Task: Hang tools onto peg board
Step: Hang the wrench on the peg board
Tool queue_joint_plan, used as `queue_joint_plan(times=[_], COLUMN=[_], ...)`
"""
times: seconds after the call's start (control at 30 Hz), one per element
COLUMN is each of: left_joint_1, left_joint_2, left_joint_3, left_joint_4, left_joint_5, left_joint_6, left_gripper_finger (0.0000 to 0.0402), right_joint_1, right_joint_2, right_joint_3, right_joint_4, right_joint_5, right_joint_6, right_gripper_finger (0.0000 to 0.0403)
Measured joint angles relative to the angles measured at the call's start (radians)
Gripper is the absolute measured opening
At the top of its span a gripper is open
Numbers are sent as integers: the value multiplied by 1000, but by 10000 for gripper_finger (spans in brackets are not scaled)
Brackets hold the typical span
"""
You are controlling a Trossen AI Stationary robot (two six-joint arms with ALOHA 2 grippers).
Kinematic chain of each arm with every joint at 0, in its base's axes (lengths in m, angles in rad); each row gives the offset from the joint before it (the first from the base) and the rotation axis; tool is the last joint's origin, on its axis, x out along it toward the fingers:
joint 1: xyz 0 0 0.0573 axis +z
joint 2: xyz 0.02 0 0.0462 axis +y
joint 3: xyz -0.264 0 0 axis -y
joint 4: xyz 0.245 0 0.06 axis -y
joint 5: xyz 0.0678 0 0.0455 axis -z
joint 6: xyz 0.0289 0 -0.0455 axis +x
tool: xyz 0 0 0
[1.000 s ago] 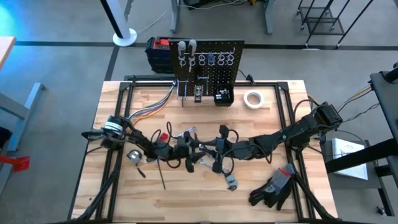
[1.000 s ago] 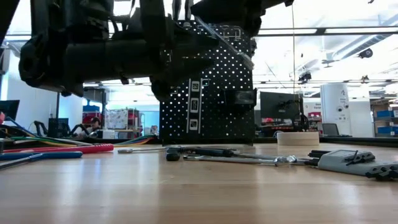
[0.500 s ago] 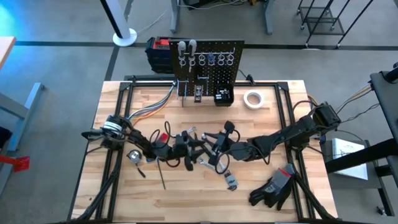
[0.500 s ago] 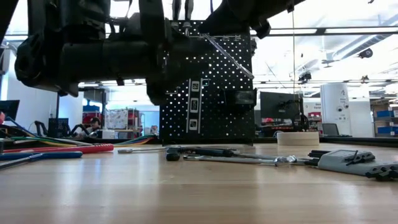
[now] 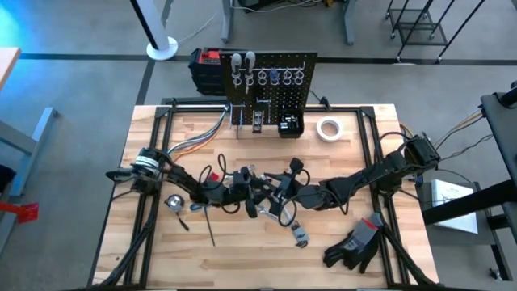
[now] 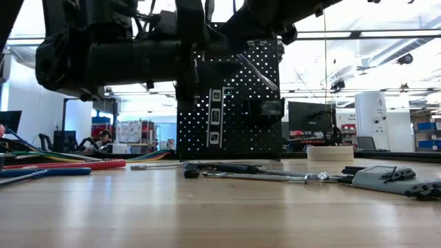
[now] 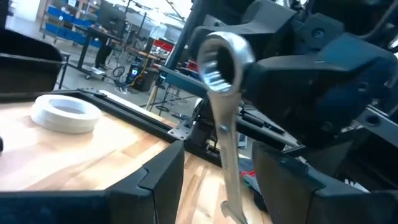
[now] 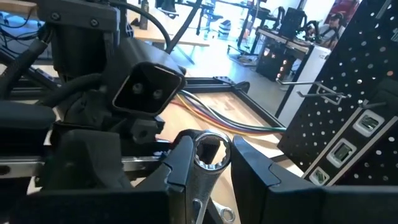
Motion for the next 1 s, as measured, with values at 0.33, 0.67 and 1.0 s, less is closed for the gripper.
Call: queue_joint_plan(times=[0.33,0.67,1.0], left_joint_1=[20,21,300], left_joint_2=[0,-52,-496], left_joint_3=[-4,-91,-389], left_joint_4=[-44,-52,-509], left_joint_5=[2,48,508], left_joint_6=[-15,30,-31], left_gripper_finger=[14,4,2], right_joint_1=[-1,5,69], right_joint_2=[0,-15,-90], right_joint_3=[0,0,0], right_joint_4=[12,-7,-71], right_joint_5=[0,-18,-21], right_joint_6=[-16,0,36], right_gripper_finger=[26,11,35])
